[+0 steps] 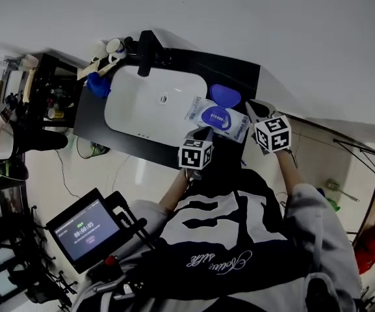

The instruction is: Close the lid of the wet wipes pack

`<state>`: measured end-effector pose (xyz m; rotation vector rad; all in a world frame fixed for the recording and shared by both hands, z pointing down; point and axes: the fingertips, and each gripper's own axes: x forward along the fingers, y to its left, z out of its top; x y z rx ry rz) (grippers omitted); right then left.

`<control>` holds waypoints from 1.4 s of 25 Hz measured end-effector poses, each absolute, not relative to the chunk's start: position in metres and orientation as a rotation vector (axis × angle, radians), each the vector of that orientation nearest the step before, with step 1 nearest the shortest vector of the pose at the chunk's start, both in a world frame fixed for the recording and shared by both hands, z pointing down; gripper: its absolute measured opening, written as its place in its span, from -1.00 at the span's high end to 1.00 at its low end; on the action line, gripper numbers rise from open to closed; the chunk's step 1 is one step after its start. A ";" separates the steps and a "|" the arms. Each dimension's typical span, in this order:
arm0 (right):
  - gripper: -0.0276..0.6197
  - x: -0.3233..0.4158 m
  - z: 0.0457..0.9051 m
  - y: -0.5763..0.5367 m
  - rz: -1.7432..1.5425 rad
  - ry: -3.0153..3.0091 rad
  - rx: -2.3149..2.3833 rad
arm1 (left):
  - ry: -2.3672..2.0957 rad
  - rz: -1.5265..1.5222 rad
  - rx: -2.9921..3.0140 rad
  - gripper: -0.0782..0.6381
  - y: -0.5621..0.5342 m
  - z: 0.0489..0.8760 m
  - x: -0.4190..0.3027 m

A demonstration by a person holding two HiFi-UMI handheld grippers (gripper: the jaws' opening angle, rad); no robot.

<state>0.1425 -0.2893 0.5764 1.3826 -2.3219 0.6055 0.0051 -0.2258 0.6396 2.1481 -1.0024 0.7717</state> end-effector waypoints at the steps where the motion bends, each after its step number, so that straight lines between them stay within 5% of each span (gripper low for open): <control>1: 0.92 0.143 0.584 -0.297 0.603 -2.313 1.370 | -1.006 0.777 2.150 0.79 -0.227 0.641 0.005; 35: 0.92 0.030 0.642 -0.254 0.568 -2.179 0.854 | -1.085 0.830 2.204 0.79 -0.243 0.663 -0.005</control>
